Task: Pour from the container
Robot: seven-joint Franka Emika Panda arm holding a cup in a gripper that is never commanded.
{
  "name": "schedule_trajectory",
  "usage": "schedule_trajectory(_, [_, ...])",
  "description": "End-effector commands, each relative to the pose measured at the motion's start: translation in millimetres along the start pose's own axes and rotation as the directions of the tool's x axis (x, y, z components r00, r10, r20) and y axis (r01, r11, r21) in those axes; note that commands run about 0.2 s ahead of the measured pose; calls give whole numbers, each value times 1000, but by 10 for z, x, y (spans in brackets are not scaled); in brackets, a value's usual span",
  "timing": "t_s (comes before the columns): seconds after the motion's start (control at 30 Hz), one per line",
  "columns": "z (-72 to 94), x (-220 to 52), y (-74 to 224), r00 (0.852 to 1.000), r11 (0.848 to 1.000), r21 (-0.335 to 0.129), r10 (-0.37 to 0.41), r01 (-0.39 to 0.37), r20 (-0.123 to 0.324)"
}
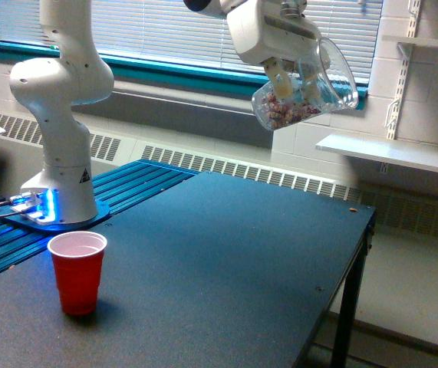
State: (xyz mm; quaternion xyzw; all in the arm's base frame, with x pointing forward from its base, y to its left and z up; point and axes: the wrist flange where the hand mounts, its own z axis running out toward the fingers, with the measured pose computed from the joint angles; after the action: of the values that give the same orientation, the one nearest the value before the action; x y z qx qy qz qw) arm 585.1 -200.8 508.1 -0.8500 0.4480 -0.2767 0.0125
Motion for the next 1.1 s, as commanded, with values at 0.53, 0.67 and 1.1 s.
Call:
schedule_trajectory(0.53, [75,-270,363,985,974,-148,-164,170,46])
schedule_trajectory(0.67, [-13,-354,579,979,966,-162,-190,200,74])
schedule_trajectory(1.1, [-244,-360,1354,986,954,-250,-149,165,81])
